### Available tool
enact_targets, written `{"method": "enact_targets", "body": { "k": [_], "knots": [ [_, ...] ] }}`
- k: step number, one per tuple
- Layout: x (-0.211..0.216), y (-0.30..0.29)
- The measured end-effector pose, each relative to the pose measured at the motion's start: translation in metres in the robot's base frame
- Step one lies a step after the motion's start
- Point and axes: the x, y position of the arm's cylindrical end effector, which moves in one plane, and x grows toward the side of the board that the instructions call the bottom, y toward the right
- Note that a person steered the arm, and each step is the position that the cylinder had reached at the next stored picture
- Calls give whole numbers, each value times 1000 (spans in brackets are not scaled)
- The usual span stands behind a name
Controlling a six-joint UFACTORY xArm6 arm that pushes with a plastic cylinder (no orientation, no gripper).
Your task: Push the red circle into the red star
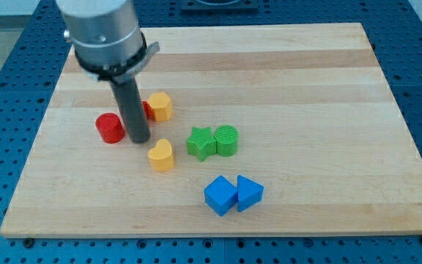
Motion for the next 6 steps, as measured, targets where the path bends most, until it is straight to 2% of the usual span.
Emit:
{"method": "enact_targets", "body": {
  "k": [2, 3, 4, 5, 6],
  "knots": [
    [38, 0],
    [50, -36],
    [50, -70],
    [18, -106],
    [3, -109]
  ]
}}
